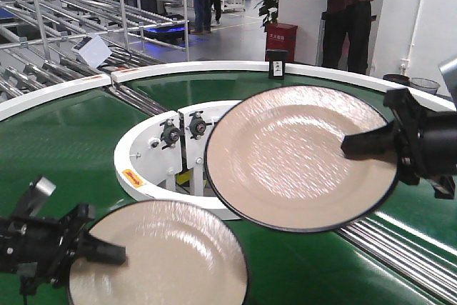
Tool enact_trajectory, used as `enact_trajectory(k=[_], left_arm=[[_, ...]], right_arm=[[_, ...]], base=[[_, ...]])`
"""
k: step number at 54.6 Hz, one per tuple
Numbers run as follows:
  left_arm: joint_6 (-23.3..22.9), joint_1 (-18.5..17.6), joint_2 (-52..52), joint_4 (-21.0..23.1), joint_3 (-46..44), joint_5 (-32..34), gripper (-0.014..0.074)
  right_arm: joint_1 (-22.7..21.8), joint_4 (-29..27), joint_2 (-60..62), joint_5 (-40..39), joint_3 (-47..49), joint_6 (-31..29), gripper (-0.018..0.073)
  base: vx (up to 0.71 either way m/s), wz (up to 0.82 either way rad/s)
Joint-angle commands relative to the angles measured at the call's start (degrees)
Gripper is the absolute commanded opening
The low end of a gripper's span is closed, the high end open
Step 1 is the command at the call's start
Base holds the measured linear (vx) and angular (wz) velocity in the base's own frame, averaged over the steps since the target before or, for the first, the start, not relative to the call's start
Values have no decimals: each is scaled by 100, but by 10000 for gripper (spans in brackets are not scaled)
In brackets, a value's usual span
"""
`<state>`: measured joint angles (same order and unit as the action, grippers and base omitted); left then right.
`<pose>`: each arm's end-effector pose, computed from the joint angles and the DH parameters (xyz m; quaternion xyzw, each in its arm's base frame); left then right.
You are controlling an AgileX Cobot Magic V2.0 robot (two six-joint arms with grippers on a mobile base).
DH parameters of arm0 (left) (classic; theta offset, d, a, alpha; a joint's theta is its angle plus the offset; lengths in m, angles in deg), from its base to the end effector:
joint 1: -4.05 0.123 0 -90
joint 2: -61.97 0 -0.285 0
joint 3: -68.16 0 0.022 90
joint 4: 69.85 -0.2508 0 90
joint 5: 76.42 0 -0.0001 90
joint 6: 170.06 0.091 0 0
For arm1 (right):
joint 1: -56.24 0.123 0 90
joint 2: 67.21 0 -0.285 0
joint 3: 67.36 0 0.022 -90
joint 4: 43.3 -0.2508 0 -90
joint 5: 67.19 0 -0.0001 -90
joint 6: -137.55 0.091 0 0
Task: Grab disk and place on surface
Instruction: 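Lift both held plates upright off the green conveyor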
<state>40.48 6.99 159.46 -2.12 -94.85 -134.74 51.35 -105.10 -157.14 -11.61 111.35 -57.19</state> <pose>0.3090 -0.0559 0.2752 -0.0570 0.8674 -0.4558 0.1915 0.3060 0.0403 0.3881 0.0860 0.8328 0.4400 0.3249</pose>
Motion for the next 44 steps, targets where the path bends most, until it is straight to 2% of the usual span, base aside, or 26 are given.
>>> enact_trajectory(k=[1,11,25,44], left_arm=[[-463,-212,-667,768,-152,199,-1],[-1025,-549,-1085,760,-152,614,-1],[-1025,-647,-1140,749,-152,257,-1],[-1025,-647,-1134,749,-152,304,-1]], right_arm=[[170,-243,225,-376,422,419,-6],[259,-260,225,-388,475,443,-6],[259,-265,225,-349,475,437,-5],[259,-265,225,-349,475,437,-5]], base=[[0,0],[0,0],[0,0],[0,0]])
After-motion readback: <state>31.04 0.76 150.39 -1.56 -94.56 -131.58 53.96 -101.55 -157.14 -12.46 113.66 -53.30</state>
